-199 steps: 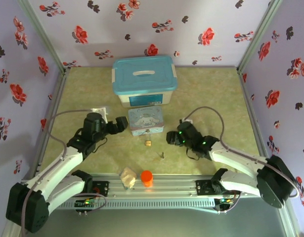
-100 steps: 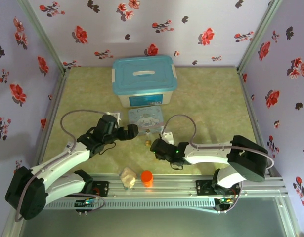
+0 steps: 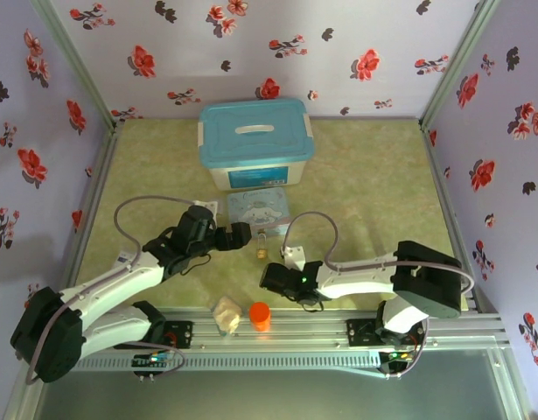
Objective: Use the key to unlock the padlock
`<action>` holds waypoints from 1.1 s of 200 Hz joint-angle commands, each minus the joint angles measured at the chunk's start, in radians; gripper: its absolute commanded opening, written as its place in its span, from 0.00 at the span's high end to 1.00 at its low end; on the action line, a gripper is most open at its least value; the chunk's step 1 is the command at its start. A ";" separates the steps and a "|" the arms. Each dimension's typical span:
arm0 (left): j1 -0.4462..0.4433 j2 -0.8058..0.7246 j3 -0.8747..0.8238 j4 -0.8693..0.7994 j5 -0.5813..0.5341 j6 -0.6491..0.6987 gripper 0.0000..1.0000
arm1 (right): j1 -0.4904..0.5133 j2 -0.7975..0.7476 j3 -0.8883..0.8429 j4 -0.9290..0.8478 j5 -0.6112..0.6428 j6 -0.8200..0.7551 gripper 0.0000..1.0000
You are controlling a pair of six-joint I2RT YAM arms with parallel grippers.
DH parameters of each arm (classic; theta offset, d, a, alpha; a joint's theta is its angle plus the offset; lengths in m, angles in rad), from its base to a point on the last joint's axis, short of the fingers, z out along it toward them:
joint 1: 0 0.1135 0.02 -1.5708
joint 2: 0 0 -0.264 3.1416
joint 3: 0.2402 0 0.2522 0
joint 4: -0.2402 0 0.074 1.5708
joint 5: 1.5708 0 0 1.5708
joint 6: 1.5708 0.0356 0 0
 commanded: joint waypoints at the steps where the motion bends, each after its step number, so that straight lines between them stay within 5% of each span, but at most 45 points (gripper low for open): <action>1: -0.007 0.007 -0.017 0.040 -0.013 -0.035 0.00 | 0.014 -0.043 -0.025 -0.058 0.033 0.055 0.58; 125: -0.008 -0.052 -0.040 0.027 -0.033 -0.044 0.00 | -0.026 -0.047 -0.124 0.145 -0.016 0.033 0.72; 165: -0.008 -0.060 -0.048 0.027 -0.041 -0.049 0.00 | -0.064 -0.074 -0.229 0.315 -0.086 -0.017 0.95; 220: -0.009 -0.058 -0.028 0.029 -0.050 -0.058 0.00 | -0.099 -0.286 -0.316 0.287 -0.036 -0.155 1.00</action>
